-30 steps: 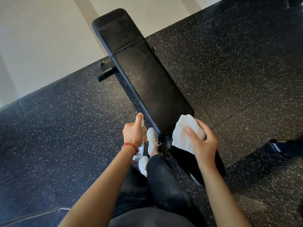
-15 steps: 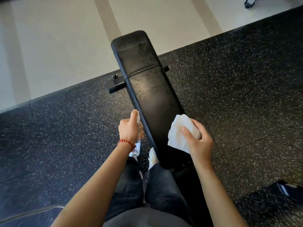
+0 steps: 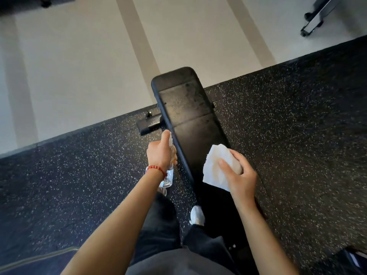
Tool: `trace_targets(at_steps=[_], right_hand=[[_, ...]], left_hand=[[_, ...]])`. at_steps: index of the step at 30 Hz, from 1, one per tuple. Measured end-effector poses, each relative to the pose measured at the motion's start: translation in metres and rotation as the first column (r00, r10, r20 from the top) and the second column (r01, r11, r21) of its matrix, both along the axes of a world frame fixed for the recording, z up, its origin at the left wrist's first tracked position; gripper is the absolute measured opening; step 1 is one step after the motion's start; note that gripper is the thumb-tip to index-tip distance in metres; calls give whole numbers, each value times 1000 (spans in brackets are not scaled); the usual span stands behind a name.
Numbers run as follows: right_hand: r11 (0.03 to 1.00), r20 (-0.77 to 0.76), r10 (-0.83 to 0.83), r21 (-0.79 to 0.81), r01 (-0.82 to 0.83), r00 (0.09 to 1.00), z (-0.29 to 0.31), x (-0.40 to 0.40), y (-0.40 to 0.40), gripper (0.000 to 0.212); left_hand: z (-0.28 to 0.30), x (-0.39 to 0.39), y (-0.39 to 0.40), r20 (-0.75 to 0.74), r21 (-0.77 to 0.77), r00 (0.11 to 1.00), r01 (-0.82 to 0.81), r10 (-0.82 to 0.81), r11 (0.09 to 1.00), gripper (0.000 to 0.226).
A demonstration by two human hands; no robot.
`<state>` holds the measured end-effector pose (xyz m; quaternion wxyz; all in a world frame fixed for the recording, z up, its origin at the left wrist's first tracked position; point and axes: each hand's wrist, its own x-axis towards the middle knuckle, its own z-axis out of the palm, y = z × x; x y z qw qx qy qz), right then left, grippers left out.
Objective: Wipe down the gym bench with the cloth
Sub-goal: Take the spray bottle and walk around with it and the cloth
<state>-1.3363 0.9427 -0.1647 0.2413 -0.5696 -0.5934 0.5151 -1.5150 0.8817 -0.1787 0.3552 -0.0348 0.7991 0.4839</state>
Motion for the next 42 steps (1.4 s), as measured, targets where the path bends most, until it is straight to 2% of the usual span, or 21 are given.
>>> trace_targets(at_steps=[7, 14, 19, 24, 28, 32, 38, 42], right_hand=[[998, 23, -61, -19, 62, 998, 7, -108, 8, 30], [999, -23, 36, 8, -36, 999, 11, -203, 15, 30], [980, -43, 196, -3, -197, 980, 12, -273, 12, 31], [919, -24, 392, -39, -393, 920, 13, -347, -1, 32], [832, -24, 552, -53, -552, 834, 12, -410, -15, 34], [708, -58, 703, -39, -705, 709, 14, -475, -32, 32], [483, -68, 873, -8, -875, 483, 22, -562, -62, 32], [318, -80, 945, 15, -948, 316, 24, -609, -99, 29]], left_hand=[[6, -105, 6, 14, 59, 998, 61, -62, 996, 54], [-1, -182, -19, 3, 99, 999, 38, -39, 994, 67], [2, -228, -46, -49, 128, 994, -88, 95, 988, 63], [0, -267, -79, 8, 152, 954, -298, 300, 942, 68], [-3, -300, -108, 0, 145, 895, -441, 446, 886, 71], [3, -338, -133, -45, 121, 814, -570, 579, 812, 71], [15, -382, -167, -45, 136, 592, -795, 805, 592, 72], [18, -390, -203, -58, 182, 408, -893, 911, 411, 73]])
